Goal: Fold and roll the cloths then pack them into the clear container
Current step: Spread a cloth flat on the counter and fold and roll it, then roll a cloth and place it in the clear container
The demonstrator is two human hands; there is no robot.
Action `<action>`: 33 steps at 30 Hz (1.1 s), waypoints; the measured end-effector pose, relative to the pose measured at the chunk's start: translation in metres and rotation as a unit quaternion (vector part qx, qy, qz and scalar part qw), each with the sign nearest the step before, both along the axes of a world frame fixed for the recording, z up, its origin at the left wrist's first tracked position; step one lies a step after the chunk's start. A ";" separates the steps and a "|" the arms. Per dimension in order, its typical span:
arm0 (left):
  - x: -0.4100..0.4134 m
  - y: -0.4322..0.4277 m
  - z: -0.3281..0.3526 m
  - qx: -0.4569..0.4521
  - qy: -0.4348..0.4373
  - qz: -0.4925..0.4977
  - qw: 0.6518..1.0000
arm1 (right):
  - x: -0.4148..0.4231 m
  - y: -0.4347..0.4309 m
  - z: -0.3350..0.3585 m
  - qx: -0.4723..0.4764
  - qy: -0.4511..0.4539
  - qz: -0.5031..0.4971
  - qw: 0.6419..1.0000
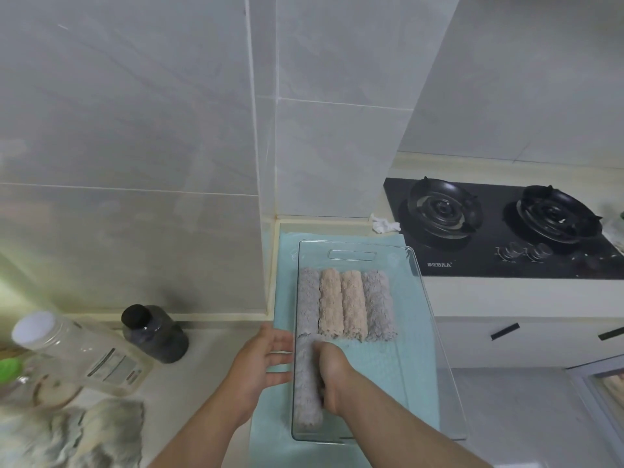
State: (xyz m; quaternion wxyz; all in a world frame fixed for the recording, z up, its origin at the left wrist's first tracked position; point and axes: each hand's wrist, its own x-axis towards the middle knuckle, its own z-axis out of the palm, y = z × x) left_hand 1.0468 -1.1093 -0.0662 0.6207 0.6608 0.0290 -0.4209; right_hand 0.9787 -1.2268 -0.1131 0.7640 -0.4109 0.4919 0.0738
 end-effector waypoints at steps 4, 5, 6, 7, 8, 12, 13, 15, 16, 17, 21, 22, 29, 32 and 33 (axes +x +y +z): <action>0.001 0.001 -0.002 -0.006 0.006 0.001 1.000 | 0.005 0.007 -0.036 -0.079 0.065 0.068 0.992; 0.001 0.001 -0.003 -0.007 0.007 -0.001 1.000 | 0.006 -0.002 -0.077 -0.107 0.075 0.069 0.989; 0.001 0.002 -0.003 -0.007 0.007 -0.003 1.000 | 0.007 -0.003 -0.094 -0.088 0.080 0.078 0.990; 0.002 0.002 -0.003 -0.007 0.007 -0.005 1.000 | 0.007 -0.001 -0.085 -0.074 0.081 0.092 0.990; 0.002 0.002 -0.004 -0.006 0.008 -0.007 1.000 | 0.004 0.006 -0.048 -0.048 0.085 0.087 0.991; 0.006 0.004 -0.003 -0.003 0.006 -0.019 1.000 | -0.001 0.006 0.004 -0.041 0.078 0.093 0.992; 0.008 0.004 -0.002 -0.002 0.005 -0.020 1.000 | 0.000 0.006 0.002 -0.058 0.083 0.109 0.989; 0.010 0.004 0.001 0.000 0.000 -0.018 1.000 | 0.000 0.008 -0.001 -0.099 0.106 0.125 0.981; 0.012 0.005 0.002 0.000 -0.002 -0.016 1.000 | 0.000 0.008 0.004 -0.107 0.104 0.141 0.979; 0.014 0.005 0.004 0.000 -0.005 -0.013 1.000 | 0.000 0.008 0.008 -0.103 0.101 0.155 0.977; 0.022 0.009 0.011 -0.003 -0.019 -0.013 1.000 | -0.003 0.004 0.031 -0.179 0.086 0.169 0.965; 0.023 0.010 0.014 -0.005 -0.030 -0.015 0.999 | -0.004 0.002 0.037 -0.218 0.084 0.180 0.956; 0.026 0.031 0.056 -0.030 -0.198 0.037 0.979 | -0.019 -0.030 0.118 -0.395 -0.110 0.230 0.883; 0.026 0.047 0.077 -0.025 -0.256 0.057 0.965 | -0.019 -0.040 0.150 -0.404 -0.186 0.222 0.868; 0.024 0.050 0.086 -0.016 -0.261 0.086 0.962 | -0.019 -0.042 0.159 -0.410 -0.206 0.226 0.860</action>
